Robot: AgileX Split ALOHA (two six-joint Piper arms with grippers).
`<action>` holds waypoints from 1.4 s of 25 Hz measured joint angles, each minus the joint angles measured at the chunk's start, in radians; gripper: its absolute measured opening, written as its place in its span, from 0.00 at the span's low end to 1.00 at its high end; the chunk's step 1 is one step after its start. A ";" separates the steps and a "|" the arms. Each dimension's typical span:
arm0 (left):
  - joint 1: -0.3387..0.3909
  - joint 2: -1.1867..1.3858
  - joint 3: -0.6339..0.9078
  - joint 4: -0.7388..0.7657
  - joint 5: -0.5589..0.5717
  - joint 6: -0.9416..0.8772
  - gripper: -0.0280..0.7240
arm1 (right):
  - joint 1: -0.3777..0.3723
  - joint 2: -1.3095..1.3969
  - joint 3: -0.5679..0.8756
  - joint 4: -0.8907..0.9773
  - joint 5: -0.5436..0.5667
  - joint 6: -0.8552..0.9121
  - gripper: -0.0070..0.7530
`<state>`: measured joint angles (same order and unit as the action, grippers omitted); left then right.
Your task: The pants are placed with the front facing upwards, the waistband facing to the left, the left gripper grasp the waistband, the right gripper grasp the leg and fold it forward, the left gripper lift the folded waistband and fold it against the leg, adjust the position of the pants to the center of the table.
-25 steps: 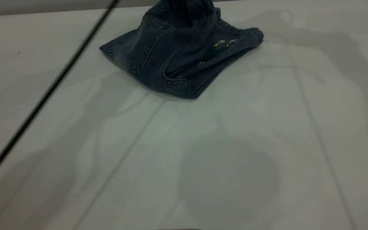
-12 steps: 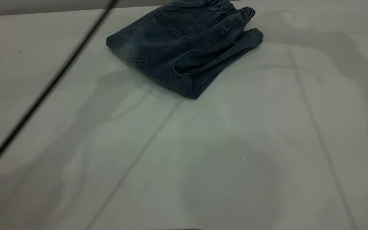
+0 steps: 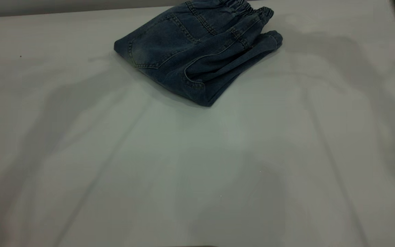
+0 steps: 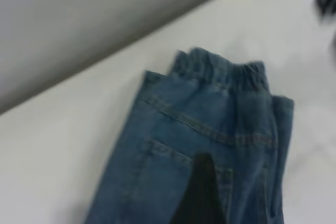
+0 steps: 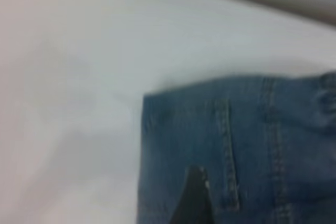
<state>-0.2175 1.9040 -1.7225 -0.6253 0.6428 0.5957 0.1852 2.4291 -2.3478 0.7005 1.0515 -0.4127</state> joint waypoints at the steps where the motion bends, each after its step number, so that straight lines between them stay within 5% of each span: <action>1: 0.013 -0.021 0.000 0.001 0.001 -0.015 0.79 | 0.034 0.011 -0.001 -0.077 -0.013 0.024 0.73; 9: 0.015 -0.124 0.000 0.000 0.028 -0.025 0.79 | 0.291 0.138 -0.001 -0.654 -0.126 0.138 0.73; 18: 0.015 -0.125 0.000 -0.002 0.071 -0.026 0.79 | 0.316 0.292 -0.002 -0.770 -0.110 0.226 0.73; 26: 0.015 -0.125 0.000 -0.002 0.078 -0.026 0.79 | 0.313 0.293 -0.014 -0.687 0.101 0.359 0.73; 35: 0.015 -0.125 0.000 -0.002 0.078 -0.026 0.79 | 0.317 0.292 -0.014 -0.301 0.141 0.764 0.73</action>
<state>-0.2026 1.7789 -1.7225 -0.6273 0.7210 0.5695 0.5022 2.7215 -2.3621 0.3995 1.1923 0.3512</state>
